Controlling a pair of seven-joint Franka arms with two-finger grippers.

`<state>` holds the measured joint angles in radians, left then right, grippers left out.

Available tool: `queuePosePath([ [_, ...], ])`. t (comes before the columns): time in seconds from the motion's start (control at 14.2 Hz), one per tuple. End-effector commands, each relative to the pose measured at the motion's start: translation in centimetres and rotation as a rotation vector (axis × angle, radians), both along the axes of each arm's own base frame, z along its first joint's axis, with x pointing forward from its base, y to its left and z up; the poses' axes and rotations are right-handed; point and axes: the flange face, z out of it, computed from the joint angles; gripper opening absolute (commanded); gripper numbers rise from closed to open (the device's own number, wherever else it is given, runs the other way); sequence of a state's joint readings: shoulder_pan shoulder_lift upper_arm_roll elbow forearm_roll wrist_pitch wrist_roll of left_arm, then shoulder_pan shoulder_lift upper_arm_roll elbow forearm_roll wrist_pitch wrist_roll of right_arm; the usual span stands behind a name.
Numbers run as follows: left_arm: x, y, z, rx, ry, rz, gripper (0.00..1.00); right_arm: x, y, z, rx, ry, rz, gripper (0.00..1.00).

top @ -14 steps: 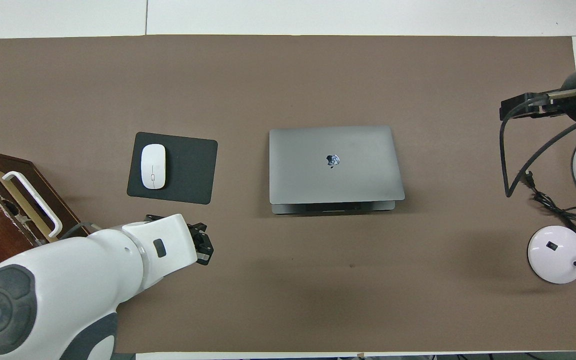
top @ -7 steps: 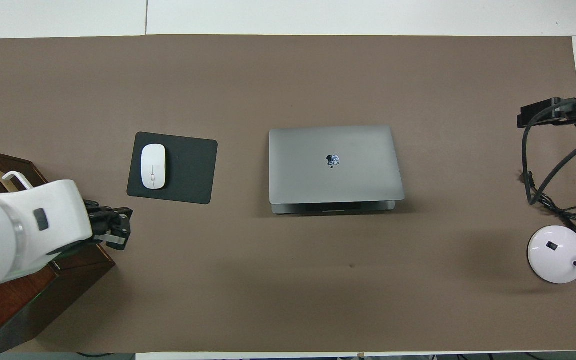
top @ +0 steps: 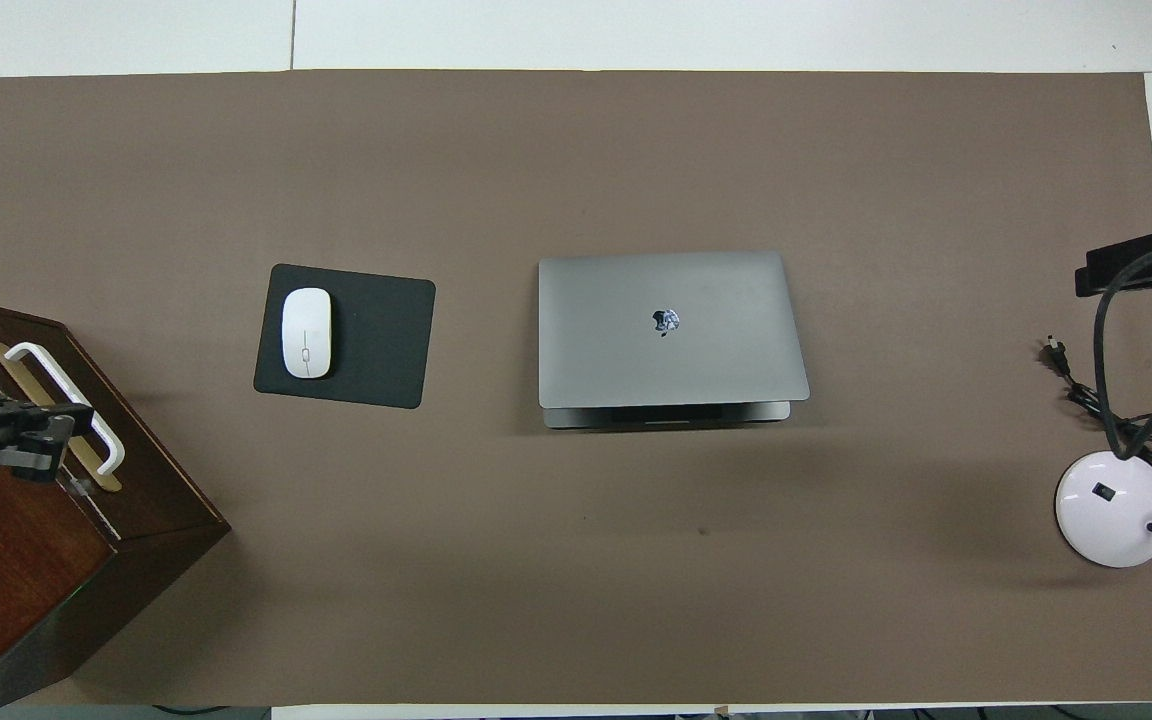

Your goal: Close laptop with both arms

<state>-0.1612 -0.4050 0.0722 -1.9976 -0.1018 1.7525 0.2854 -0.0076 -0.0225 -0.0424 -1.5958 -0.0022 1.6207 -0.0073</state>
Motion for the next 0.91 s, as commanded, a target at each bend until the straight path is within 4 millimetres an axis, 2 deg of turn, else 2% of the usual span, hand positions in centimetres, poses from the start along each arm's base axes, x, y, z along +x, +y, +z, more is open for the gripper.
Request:
queuePosePath([
  [0.0, 0.3, 2.0, 0.4, 0.028, 0.024, 0.033, 0.48, -1.0, -0.4, -0.4, 0.0, 0.033, -0.017, 1.0],
  [0.07, 0.3, 2.4, 0.5, 0.045, 0.021, 0.041, 0.99, -1.2, -0.4, -0.5, 0.001, 0.043, -0.022, 1.0],
  [0.21, 0.9, 4.1, 0.8, 0.049, 0.012, 0.079, 1.0, -1.3, -0.4, -0.8, 0.001, 0.046, -0.022, 1.0],
  [0.42, 2.8, 5.4, 1.5, 0.052, 0.019, 0.108, 1.0, -1.8, -0.3, -1.9, 0.001, 0.07, -0.011, 1.0],
  [0.63, 4.3, 5.6, 1.2, 0.053, 0.017, 0.114, 1.0, -2.5, -0.2, -2.5, 0.003, 0.09, -0.006, 1.0],
  [0.84, 6.6, 5.5, -0.4, 0.054, 0.037, 0.115, 1.0, -2.5, -0.1, -2.5, 0.004, 0.092, -0.006, 1.0],
])
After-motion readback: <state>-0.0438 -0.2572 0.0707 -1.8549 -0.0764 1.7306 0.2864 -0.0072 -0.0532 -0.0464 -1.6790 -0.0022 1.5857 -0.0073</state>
